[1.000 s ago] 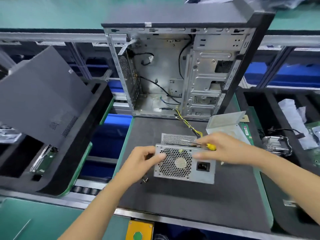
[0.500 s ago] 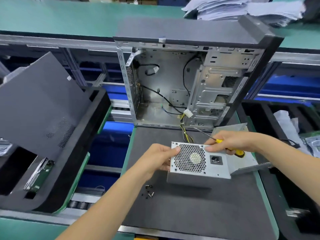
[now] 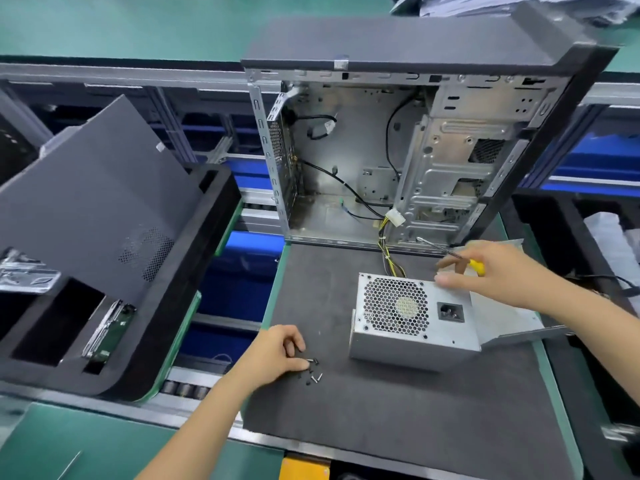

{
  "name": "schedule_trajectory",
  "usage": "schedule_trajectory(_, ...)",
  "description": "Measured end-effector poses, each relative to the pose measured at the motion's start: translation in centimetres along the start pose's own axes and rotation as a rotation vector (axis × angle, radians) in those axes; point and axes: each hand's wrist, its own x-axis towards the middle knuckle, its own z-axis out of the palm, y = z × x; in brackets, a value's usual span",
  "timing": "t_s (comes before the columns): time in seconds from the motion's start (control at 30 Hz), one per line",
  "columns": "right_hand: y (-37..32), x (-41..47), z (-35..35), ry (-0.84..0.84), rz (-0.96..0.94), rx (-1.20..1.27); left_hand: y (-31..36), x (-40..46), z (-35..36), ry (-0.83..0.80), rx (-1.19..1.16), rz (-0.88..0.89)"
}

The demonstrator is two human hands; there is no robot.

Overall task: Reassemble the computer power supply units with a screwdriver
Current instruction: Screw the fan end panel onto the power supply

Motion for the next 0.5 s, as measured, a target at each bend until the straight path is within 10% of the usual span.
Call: schedule_trajectory(0.5, -4.1, 1.6, 0.3, 0.03, -0.156, -0.209, -0.3, 0.5, 0.1, -0.013, 0.208, 0.229)
